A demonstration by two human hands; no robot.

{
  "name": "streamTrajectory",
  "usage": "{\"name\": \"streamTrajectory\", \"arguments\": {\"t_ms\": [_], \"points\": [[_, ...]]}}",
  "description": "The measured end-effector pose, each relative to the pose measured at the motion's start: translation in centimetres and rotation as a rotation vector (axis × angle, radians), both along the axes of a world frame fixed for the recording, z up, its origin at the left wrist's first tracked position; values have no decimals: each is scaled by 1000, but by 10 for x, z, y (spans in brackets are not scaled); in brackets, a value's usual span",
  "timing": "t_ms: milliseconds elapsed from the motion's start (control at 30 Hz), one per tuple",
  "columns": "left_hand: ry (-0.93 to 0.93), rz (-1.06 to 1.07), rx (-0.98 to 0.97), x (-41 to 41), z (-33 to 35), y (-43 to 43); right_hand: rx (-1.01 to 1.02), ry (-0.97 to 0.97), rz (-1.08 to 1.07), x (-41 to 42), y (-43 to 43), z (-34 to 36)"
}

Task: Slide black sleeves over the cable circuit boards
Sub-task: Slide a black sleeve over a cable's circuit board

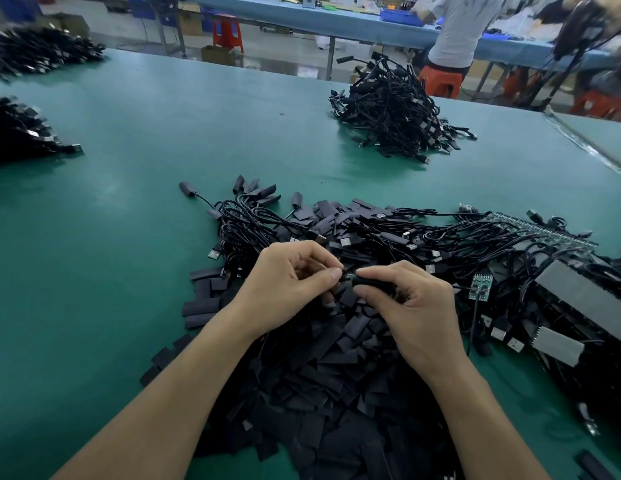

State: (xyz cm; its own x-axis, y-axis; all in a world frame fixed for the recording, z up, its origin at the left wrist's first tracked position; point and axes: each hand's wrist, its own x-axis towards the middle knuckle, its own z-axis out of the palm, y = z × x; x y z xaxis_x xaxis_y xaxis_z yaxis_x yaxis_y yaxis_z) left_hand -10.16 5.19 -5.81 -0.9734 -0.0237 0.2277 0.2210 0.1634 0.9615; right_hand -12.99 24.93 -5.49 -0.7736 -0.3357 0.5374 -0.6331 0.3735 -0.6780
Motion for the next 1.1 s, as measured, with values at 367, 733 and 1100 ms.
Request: {"name": "streamTrajectory", "arguments": {"t_ms": [367, 733, 1100], "points": [[7, -45, -31, -2, -2, -1, 95, 25, 6, -1, -1, -3], [8, -52, 9, -2, -3, -2, 125, 32, 6, -1, 0, -3], [-24, -60, 12, -1, -1, -3, 155, 42, 18, 2, -1, -1]]}}
